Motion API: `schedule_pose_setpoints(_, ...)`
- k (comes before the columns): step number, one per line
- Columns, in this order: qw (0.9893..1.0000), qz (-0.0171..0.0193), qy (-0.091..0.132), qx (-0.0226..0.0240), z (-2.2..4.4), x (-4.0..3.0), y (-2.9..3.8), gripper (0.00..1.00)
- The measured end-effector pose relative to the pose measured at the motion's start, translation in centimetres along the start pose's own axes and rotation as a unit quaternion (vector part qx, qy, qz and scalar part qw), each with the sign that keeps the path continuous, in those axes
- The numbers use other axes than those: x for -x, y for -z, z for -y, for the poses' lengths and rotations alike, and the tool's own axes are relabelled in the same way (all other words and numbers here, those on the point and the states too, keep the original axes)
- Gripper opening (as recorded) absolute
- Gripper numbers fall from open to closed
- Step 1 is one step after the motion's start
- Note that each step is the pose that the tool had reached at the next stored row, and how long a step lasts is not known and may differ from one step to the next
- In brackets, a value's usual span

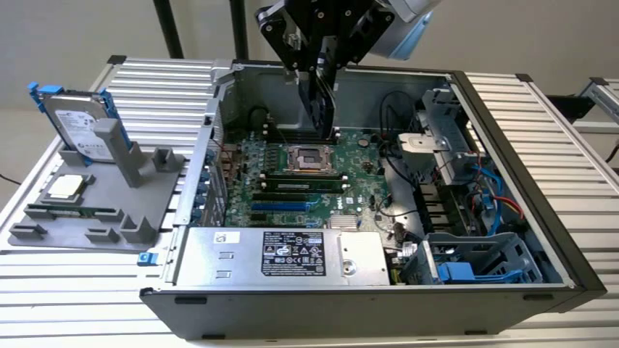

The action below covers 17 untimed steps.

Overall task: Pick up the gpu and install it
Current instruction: 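Insert the gpu into the slot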

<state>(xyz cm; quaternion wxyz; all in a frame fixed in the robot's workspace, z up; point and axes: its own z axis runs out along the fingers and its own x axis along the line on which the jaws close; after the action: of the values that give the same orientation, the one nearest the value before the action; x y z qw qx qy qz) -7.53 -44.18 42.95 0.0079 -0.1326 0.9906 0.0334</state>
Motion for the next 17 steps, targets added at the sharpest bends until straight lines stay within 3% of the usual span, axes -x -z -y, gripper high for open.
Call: schedule_pose_setpoints(17,0.9994,-0.0023,0.036,0.0008,0.00,0.00,0.03,0.00)
